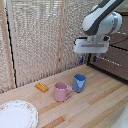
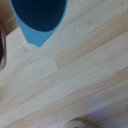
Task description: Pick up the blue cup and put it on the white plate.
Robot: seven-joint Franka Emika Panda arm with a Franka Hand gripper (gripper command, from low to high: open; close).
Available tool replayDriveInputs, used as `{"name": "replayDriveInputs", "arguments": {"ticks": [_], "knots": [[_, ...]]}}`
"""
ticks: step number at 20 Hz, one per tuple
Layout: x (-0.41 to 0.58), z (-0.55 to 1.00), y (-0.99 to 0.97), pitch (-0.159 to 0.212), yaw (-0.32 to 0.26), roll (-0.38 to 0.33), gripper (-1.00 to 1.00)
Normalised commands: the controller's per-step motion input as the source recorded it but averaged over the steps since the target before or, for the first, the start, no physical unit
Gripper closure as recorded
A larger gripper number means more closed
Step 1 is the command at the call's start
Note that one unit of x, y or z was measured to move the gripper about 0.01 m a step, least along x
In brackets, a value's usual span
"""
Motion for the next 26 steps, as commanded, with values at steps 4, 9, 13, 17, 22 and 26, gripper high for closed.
{"name": "replayDriveInputs", "arguments": {"ticks": [4,9,13,17,22,26], "knots": [[-0.025,-0.46,0.03,-0.009,-0.029,-0.105,-1.00],[-0.051,-0.53,0.00,0.000,-0.012,-0.122,-1.00],[-0.221,-0.42,0.04,0.075,-0.022,-0.149,-1.00],[-0.114,-0.42,0.16,0.044,-0.012,-0.150,-1.00],[0.025,-0.49,0.22,-0.096,0.000,-0.147,-1.00],[0.001,-0.35,0.02,-0.081,0.006,-0.047,1.00]]}}
